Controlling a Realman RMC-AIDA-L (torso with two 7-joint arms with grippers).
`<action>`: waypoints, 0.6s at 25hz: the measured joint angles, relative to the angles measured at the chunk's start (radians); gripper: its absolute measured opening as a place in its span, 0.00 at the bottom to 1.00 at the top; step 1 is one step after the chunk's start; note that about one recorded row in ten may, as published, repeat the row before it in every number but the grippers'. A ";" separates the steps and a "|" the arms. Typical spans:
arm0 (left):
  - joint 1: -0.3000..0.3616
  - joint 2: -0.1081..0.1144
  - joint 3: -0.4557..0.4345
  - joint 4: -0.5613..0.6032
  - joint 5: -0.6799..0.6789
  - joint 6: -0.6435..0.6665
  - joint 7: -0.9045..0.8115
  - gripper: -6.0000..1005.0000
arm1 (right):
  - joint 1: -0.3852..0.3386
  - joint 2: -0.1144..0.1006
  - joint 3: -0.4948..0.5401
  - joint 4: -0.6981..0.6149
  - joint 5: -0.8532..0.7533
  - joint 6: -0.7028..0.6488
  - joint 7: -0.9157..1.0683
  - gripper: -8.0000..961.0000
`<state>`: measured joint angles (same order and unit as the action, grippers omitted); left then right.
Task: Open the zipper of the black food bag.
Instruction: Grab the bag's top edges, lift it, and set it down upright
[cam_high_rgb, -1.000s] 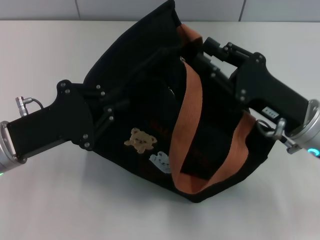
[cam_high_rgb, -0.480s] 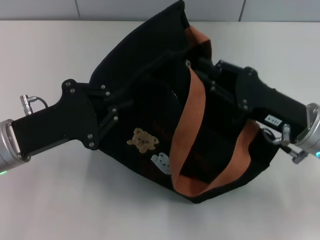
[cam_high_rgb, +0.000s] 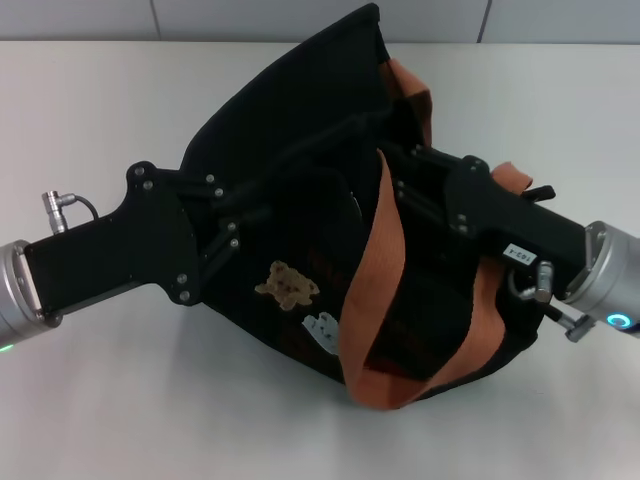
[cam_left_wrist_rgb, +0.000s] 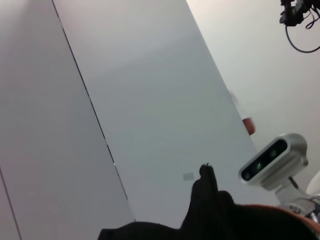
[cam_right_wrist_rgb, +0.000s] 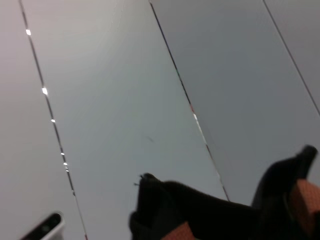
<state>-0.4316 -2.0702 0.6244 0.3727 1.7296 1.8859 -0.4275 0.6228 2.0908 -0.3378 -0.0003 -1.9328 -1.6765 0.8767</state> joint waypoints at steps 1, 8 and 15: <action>0.000 0.000 0.000 0.000 0.000 0.000 0.000 0.10 | 0.001 0.000 -0.001 0.005 0.000 0.009 -0.001 0.37; 0.004 -0.001 -0.007 -0.001 -0.009 0.036 0.031 0.10 | 0.009 0.000 -0.016 0.027 -0.001 0.038 -0.011 0.37; -0.003 -0.001 -0.009 0.000 -0.022 0.049 0.047 0.10 | 0.061 0.001 -0.013 0.065 -0.012 0.070 -0.028 0.37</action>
<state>-0.4343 -2.0708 0.6155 0.3728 1.7077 1.9352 -0.3807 0.6836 2.0918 -0.3510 0.0650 -1.9450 -1.6062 0.8489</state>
